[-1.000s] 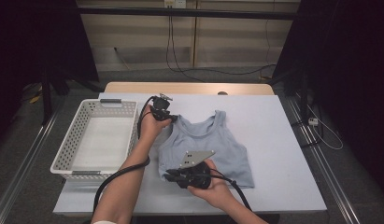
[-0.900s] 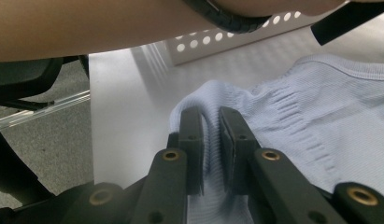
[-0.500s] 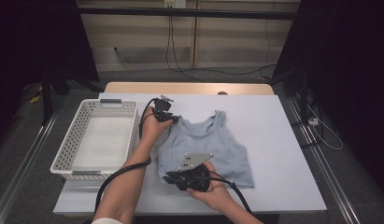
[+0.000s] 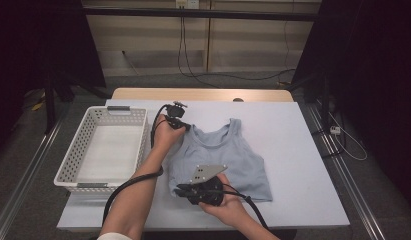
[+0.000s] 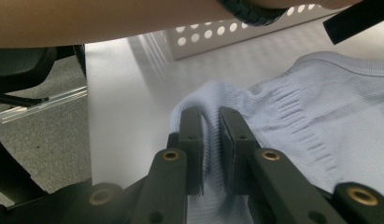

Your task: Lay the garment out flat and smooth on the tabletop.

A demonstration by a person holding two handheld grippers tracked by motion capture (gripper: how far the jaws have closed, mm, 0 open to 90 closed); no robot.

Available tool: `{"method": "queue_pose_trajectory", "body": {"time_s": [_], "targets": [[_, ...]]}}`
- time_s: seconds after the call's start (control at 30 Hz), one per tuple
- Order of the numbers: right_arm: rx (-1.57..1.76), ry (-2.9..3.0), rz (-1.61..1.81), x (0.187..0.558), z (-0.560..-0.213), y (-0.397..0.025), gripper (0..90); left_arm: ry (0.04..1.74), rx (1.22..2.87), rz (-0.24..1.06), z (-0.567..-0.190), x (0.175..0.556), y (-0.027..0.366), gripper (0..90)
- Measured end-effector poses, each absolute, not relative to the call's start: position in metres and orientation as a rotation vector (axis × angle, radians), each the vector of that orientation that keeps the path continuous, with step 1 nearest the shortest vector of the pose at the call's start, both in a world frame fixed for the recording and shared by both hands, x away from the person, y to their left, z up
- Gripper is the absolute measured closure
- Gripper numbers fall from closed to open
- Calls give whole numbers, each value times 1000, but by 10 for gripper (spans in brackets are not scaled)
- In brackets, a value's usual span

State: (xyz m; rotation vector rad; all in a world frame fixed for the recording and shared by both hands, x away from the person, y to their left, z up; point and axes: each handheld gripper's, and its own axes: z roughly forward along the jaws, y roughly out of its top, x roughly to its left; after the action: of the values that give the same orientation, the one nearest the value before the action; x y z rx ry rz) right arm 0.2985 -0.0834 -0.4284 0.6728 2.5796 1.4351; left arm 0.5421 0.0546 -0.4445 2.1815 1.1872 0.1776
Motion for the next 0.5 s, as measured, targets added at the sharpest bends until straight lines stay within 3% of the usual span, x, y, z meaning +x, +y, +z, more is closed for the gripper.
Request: {"method": "queue_pose_trajectory", "body": {"time_s": [0.5], "targets": [[655, 2572, 1422, 298, -424, -84, 807, 1211, 2149, 103, -411, 544, 66, 872]]}}
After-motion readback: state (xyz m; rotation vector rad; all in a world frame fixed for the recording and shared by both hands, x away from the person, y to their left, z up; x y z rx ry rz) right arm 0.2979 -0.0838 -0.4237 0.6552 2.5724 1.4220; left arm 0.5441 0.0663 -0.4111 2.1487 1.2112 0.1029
